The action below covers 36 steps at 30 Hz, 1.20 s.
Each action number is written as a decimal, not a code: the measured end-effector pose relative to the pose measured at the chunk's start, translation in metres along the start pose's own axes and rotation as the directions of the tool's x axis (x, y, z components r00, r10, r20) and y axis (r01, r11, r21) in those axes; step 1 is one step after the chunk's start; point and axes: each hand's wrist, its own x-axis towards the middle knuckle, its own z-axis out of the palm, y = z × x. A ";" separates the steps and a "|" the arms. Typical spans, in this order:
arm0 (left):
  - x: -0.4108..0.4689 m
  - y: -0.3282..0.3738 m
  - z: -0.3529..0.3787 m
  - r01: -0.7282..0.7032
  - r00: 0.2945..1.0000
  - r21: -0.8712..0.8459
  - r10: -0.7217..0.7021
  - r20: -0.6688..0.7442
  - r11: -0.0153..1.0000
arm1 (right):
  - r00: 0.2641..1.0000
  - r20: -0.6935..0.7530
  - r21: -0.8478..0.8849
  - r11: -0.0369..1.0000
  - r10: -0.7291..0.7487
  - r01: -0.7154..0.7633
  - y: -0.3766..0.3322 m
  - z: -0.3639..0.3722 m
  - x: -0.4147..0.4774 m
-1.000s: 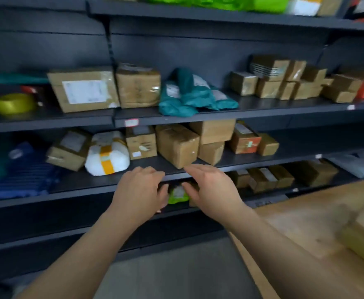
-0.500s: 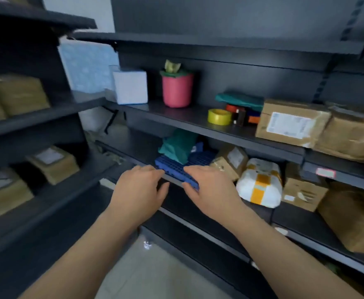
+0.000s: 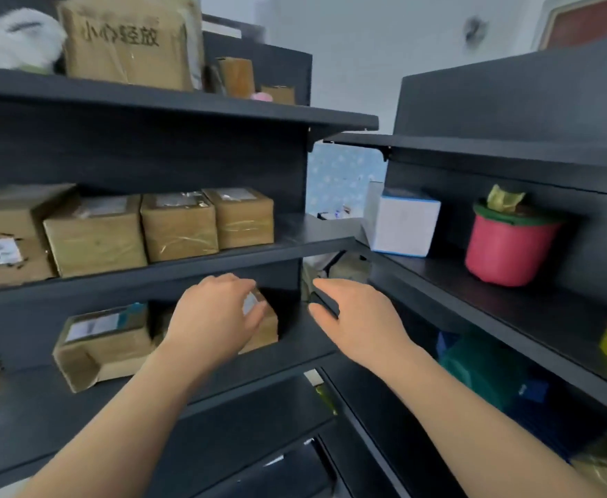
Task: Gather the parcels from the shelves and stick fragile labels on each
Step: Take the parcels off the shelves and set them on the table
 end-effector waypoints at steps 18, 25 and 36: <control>0.229 -0.140 0.037 0.057 0.998 0.268 -0.057 -0.008 0.962 | 1.000 -0.013 0.031 0.999 0.025 -0.025 0.020 0.095 0.257; 0.263 -0.138 0.057 0.050 0.990 0.366 -0.096 0.106 0.929 | 0.996 0.082 0.182 0.982 0.043 -0.057 0.043 0.127 0.305; 0.284 -0.082 0.074 0.166 0.967 0.213 -0.202 0.157 0.963 | 0.997 0.073 0.203 0.979 0.017 -0.032 0.112 0.121 0.328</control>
